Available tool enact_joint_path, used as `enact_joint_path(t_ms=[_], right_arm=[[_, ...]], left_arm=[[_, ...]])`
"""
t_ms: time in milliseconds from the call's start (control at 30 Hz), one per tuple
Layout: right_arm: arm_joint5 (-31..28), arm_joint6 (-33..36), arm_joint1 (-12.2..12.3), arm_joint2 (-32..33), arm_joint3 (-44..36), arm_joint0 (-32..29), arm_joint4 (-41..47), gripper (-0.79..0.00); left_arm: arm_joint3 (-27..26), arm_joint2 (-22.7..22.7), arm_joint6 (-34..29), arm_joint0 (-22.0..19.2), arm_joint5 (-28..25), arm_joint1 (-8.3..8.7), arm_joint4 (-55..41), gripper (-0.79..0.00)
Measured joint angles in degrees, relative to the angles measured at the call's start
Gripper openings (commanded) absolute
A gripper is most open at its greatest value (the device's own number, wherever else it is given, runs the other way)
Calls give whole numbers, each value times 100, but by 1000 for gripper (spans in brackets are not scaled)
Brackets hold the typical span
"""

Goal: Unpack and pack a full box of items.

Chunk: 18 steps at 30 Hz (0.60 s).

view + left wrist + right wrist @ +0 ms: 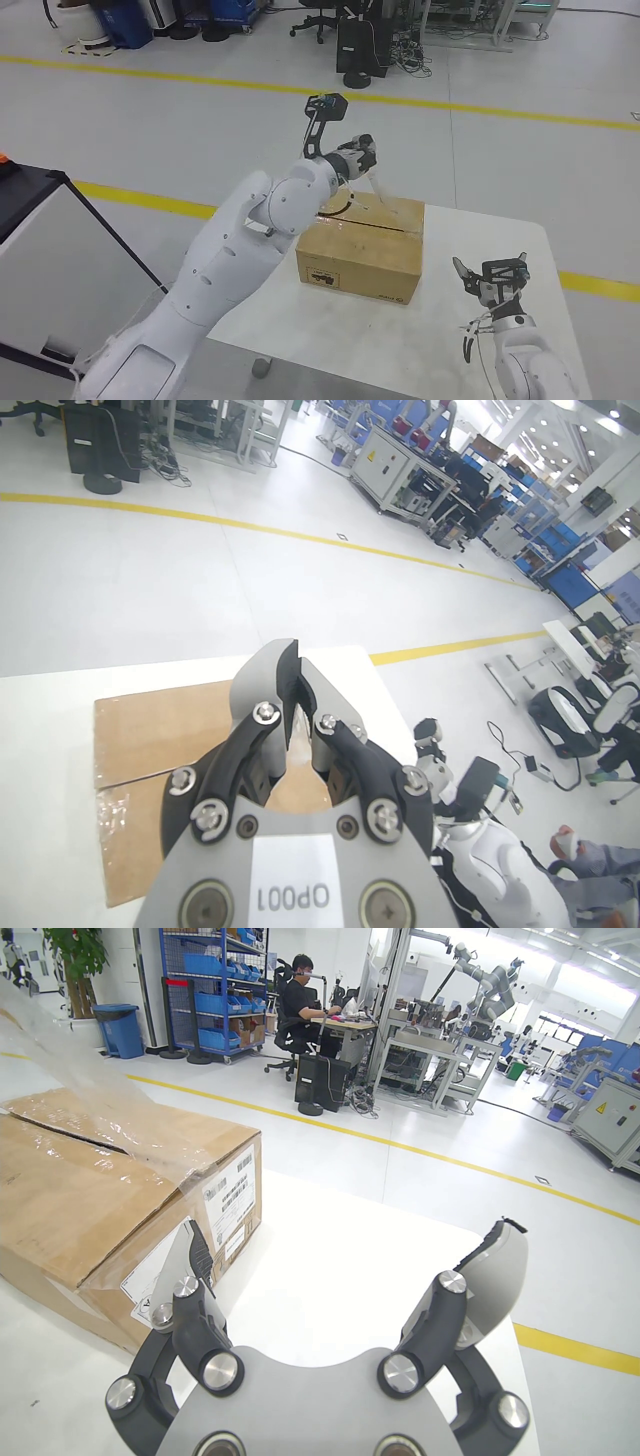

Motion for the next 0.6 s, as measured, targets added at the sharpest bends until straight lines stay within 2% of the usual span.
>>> enact_joint_path(t_ms=[133,300,600], right_arm=[[0,0,0,0,0,0,0,0],[-113,22,4,29,-61,-23,2,0],[-582,15,12,201,-840,-391,132,0]], left_arm=[[18,163,-1,-194,-55,-91,-160,-785],[286,352,347,-531,12,-222,-51,-785],[828,372,794,-785,-244,-461,-909,-785]])
